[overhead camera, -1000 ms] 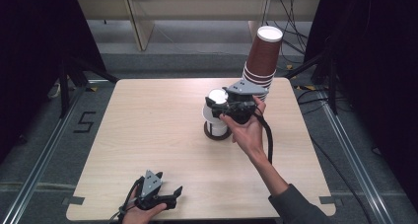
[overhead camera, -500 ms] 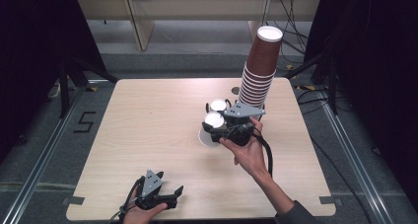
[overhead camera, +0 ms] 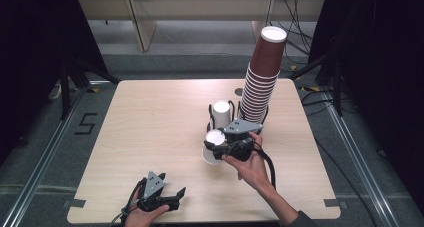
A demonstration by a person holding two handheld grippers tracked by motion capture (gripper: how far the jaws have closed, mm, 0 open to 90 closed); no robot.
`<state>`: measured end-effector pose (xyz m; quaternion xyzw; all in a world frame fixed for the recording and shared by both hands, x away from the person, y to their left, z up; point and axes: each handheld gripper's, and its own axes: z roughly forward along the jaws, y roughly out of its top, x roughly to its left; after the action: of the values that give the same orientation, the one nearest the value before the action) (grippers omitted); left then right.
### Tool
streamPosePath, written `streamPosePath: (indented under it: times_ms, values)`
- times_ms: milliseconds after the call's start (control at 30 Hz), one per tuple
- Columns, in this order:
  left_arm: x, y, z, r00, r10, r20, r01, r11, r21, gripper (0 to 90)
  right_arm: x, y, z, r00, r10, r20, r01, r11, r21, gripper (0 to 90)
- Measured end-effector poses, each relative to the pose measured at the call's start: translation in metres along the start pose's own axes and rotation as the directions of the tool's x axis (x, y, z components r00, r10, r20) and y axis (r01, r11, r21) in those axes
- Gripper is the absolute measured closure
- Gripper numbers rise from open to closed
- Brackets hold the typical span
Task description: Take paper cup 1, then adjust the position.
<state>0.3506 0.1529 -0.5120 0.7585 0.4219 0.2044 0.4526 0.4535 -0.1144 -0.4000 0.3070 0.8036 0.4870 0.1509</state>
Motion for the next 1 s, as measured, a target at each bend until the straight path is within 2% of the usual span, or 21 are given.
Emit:
streamPosePath:
  times_ms: [33, 67, 100, 133, 167, 233, 267, 400, 433, 467, 500, 533, 667, 700, 733, 800, 833, 867, 933, 1000]
  values:
    - [0.000, 0.000, 0.000, 1.0000, 0.000, 0.000, 0.000, 1.0000, 0.000, 14.7, 0.002, -0.001, -0.001, 0.9993, 0.038, -0.003, -0.038, 0.999, 0.005, 35.6]
    - [0.001, 0.000, 0.000, 1.0000, 0.002, 0.001, -0.002, 1.0000, 0.003, 14.7, 0.002, -0.001, -0.001, 0.9993, 0.038, -0.003, -0.038, 0.999, 0.005, 35.6]
    - [0.001, 0.000, -0.001, 0.9999, -0.010, -0.004, 0.010, 0.9999, -0.004, 14.7, 0.001, -0.001, -0.001, 0.9999, 0.013, -0.010, -0.013, 1.000, -0.015, 35.6]
    - [0.002, 0.000, -0.001, 1.0000, -0.007, -0.006, 0.007, 1.0000, -0.003, 14.7, 0.001, 0.000, -0.002, 0.9997, 0.020, -0.013, -0.020, 1.000, -0.013, 35.6]
    - [0.002, 0.000, -0.001, 0.9997, -0.021, -0.009, 0.021, 0.9997, -0.012, 14.7, 0.002, 0.000, -0.003, 0.9996, 0.021, -0.017, -0.021, 1.000, -0.011, 35.6]
    - [0.004, 0.001, -0.002, 0.9997, -0.023, -0.013, 0.023, 0.9996, -0.016, 14.7, 0.002, 0.000, -0.004, 0.9996, 0.010, -0.025, -0.010, 1.000, -0.018, 35.6]
    - [0.004, 0.002, -0.003, 0.9995, -0.025, -0.020, 0.025, 0.9996, -0.017, 14.7, 0.003, -0.001, -0.005, 0.9989, 0.019, -0.043, -0.020, 1.000, -0.021, 35.6]
    - [0.003, 0.002, -0.001, 0.9998, -0.012, -0.018, 0.012, 0.9996, -0.025, 14.7, 0.005, -0.002, -0.004, 0.9980, 0.025, -0.059, -0.026, 1.000, -0.016, 35.6]
    - [0.003, 0.003, -0.001, 0.9997, -0.015, -0.018, 0.014, 0.9992, -0.037, 14.7, 0.006, -0.003, -0.005, 0.9988, 0.010, -0.049, -0.011, 1.000, -0.021, 35.6]
    - [0.004, 0.004, -0.001, 0.9999, -0.007, -0.008, 0.006, 0.9988, -0.049, 14.7, 0.007, -0.003, -0.005, 0.9984, 0.021, -0.053, -0.021, 1.000, -0.012, 35.6]
    - [0.004, 0.005, -0.002, 0.9999, -0.004, -0.013, 0.004, 0.9982, -0.059, 14.7, 0.008, -0.003, -0.004, 0.9988, 0.010, -0.048, -0.011, 1.000, -0.021, 35.6]
    - [0.004, 0.007, -0.002, 0.9999, -0.013, -0.009, 0.012, 0.9959, -0.090, 14.7, 0.011, -0.003, -0.004, 0.9982, 0.009, -0.059, -0.011, 1.000, -0.024, 35.6]
    - [0.004, 0.010, 0.000, 1.0000, -0.002, 0.007, 0.003, 0.9918, -0.127, 14.7, 0.014, -0.002, -0.005, 0.9970, 0.009, -0.077, -0.011, 1.000, -0.024, 35.6]
    - [0.003, 0.011, 0.000, 1.0000, 0.000, 0.010, 0.002, 0.9911, -0.133, 14.7, 0.014, -0.002, -0.005, 0.9982, -0.001, -0.059, 0.000, 1.000, -0.024, 35.6]
    - [0.002, 0.012, 0.001, 0.9999, 0.001, 0.017, 0.002, 0.9897, -0.143, 14.7, 0.016, -0.003, -0.005, 0.9976, 0.020, -0.066, -0.022, 0.999, -0.030, 35.6]
    - [0.000, 0.013, 0.004, 0.9992, 0.008, 0.039, -0.001, 0.9865, -0.164, 14.7, 0.017, -0.002, -0.004, 0.9970, 0.009, -0.077, -0.010, 1.000, -0.018, 35.6]
    - [-0.002, 0.013, 0.005, 0.9989, 0.017, 0.044, -0.009, 0.9862, -0.165, 14.7, 0.017, -0.002, -0.004, 0.9972, -0.002, -0.075, 0.000, 1.000, -0.020, 35.6]
    - [-0.003, 0.014, 0.005, 0.9988, 0.024, 0.043, -0.016, 0.9857, -0.168, 14.7, 0.018, -0.003, -0.003, 0.9966, 0.015, -0.081, -0.017, 1.000, -0.026, 35.6]
    - [-0.006, 0.015, 0.007, 0.9977, 0.040, 0.055, -0.030, 0.9839, -0.176, 14.7, 0.019, -0.004, -0.002, 0.9956, 0.010, -0.093, -0.011, 1.000, -0.013, 35.6]
    - [-0.009, 0.016, 0.010, 0.9961, 0.054, 0.070, -0.039, 0.9785, -0.202, 14.7, 0.022, -0.004, -0.002, 0.9949, 0.014, -0.100, -0.015, 1.000, -0.010, 35.6]
